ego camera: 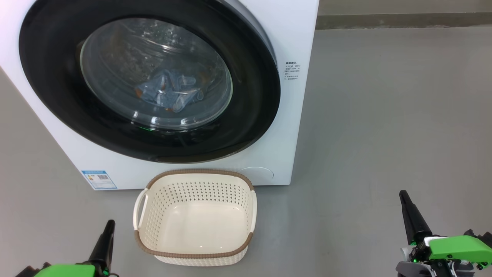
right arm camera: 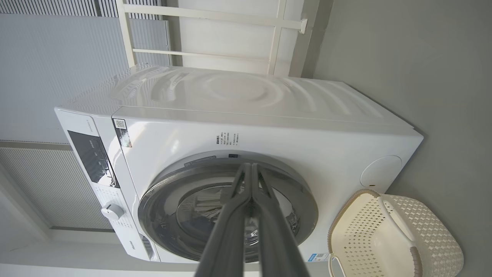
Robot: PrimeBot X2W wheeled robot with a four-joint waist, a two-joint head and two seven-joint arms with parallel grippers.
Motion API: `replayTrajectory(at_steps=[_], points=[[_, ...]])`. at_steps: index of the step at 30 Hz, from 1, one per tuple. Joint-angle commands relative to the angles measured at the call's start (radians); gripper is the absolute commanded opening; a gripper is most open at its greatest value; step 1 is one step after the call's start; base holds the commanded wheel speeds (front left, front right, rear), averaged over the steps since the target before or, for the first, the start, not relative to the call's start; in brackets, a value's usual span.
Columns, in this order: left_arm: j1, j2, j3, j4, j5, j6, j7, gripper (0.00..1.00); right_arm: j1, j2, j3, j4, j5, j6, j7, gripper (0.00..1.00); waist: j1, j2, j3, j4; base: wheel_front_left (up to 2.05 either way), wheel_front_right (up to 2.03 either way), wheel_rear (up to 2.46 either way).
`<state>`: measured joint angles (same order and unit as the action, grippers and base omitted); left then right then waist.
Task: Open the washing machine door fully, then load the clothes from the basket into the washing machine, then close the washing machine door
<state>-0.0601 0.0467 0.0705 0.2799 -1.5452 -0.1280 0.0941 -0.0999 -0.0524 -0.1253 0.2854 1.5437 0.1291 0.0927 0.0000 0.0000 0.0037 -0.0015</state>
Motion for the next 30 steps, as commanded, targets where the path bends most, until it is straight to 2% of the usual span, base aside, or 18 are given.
replayTrajectory(at_steps=[1,5,30], points=[[-0.046,0.008,0.038,-0.033,-0.031,-0.003,0.010,0.00,-0.008,0.000,0.015,-0.035,0.032,0.002,0.011,0.00,0.0000,0.0000,0.000,0.000,0.00,0.00,0.00],[-0.048,0.004,0.044,-0.035,-0.063,-0.003,0.020,0.00,-0.008,0.002,0.011,-0.041,0.065,0.002,0.021,0.00,0.0000,0.0000,-0.001,0.001,0.00,0.00,0.00],[-0.048,0.004,0.044,-0.035,-0.063,-0.003,0.020,0.00,-0.008,0.002,0.011,-0.041,0.065,0.002,0.021,0.00,0.0000,0.0000,-0.001,0.001,0.00,0.00,0.00]])
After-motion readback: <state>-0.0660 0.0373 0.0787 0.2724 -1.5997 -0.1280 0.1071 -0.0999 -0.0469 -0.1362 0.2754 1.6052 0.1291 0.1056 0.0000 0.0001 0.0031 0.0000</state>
